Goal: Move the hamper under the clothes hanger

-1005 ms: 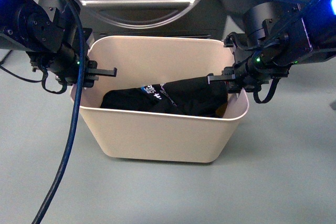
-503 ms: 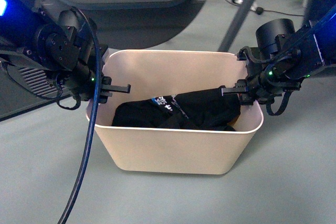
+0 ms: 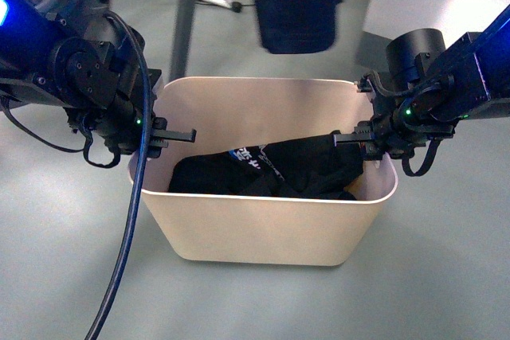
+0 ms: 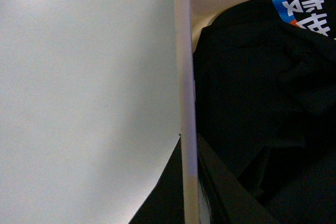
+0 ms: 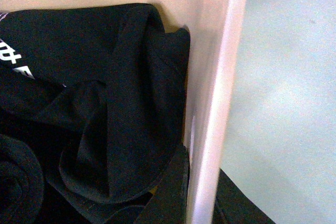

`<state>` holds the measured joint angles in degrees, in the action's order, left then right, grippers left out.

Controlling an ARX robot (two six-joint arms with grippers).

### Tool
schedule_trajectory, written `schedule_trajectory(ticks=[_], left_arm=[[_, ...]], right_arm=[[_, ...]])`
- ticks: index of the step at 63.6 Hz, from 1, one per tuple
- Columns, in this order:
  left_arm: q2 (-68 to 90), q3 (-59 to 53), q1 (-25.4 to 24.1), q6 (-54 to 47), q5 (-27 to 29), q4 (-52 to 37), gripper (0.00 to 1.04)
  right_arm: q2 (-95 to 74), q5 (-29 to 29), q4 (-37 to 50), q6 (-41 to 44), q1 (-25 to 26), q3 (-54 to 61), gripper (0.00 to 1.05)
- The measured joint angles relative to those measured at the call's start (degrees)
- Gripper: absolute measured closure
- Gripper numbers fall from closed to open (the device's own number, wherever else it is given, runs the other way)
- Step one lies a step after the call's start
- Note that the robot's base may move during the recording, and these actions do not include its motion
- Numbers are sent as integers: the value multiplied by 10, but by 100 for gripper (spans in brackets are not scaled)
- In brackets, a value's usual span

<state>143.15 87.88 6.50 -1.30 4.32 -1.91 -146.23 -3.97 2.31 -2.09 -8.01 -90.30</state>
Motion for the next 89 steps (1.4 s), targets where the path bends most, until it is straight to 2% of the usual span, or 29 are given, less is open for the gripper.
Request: schedule_trajectory(ticks=[48, 67, 89], left_arm=[[0, 0, 1, 0, 0, 0, 101], [0, 1, 23, 0, -13, 0, 101], [0, 0, -7, 0, 3, 0, 101]], right_arm=[[1, 1, 0, 1, 1, 1, 99], [1, -5, -1, 5, 23, 1, 99], [1, 4, 0, 1, -10, 1, 99]])
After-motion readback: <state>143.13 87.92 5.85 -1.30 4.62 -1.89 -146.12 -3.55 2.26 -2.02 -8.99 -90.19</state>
